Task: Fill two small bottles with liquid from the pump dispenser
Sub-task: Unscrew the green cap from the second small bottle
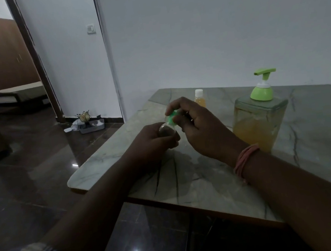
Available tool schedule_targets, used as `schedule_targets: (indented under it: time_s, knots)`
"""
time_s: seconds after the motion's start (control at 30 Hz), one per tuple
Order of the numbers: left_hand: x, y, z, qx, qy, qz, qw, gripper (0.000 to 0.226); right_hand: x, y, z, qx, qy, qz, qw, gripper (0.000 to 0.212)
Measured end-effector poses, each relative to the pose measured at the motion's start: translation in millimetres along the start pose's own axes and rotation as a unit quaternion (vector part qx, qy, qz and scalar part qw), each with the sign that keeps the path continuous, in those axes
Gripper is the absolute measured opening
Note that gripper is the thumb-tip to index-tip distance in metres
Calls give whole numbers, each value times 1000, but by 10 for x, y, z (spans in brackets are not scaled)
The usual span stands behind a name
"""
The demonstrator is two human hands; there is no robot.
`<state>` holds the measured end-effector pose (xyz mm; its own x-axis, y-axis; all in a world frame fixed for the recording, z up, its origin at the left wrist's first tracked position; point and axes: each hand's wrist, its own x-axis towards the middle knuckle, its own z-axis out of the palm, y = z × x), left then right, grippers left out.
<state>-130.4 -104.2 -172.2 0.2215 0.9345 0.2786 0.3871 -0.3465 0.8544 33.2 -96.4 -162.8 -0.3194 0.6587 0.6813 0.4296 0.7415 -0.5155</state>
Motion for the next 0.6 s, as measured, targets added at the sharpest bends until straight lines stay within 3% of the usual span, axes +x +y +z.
schedule_targets:
  time_s: [0.07, 0.13, 0.27, 0.43, 0.6]
  knots:
    - [-7, 20, -8, -11, -3, -9, 1000, 14, -4, -9, -47, 7, -6, -21, 1000, 25]
    - [1, 17, -20, -18, -2, -4, 1000, 13, 28, 3, -91, 49, 37, -8, 998, 25]
    - [12, -42, -49, -52, 41, 11, 998, 7, 62, 41, -56, 143, 75, 134, 978, 37]
    - [8, -14, -61, -109, 61, -12, 992, 35, 10, 248, 14, 46, 76, 210, 974, 13]
    - [14, -26, -50, -115, 64, -12, 991, 44, -9, 366, -4, -59, 51, 231, 970, 21]
